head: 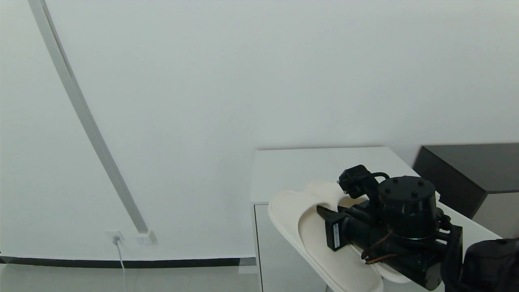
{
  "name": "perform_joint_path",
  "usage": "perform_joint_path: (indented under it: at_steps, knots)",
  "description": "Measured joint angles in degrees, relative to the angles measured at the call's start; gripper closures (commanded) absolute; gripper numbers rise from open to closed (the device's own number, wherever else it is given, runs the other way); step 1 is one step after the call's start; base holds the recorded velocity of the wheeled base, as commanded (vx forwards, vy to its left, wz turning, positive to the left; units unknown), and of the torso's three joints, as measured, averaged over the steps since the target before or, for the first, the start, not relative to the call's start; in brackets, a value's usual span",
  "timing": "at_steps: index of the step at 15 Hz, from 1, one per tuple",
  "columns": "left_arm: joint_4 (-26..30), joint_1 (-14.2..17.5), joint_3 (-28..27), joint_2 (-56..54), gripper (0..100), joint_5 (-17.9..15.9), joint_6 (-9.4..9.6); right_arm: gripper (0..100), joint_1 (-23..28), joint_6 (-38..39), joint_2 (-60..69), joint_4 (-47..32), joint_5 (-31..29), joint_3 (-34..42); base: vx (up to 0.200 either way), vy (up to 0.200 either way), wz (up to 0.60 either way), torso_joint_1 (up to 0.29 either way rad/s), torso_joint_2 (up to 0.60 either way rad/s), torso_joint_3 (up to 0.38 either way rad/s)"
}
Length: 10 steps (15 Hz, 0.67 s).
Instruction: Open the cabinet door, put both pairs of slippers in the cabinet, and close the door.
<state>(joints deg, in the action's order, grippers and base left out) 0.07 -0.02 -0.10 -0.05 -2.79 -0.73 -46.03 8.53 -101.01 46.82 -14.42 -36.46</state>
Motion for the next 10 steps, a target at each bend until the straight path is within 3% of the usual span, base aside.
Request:
perform_joint_path:
  at_steps: [1,10]
  knots:
    - [0.0,0.0,0.0,0.0,100,0.0,0.05,100,-0.1,0.0,0.0,0.0,0.0,0.0,0.0,0.0,0.0,0.0,0.0,0.0]
    - [0.0,0.0,0.0,0.0,100,0.0,0.05,100,-0.6,-0.2,-0.1,0.0,-0.1,0.2,0.0,-0.2,0.0,0.005,0.0,0.0]
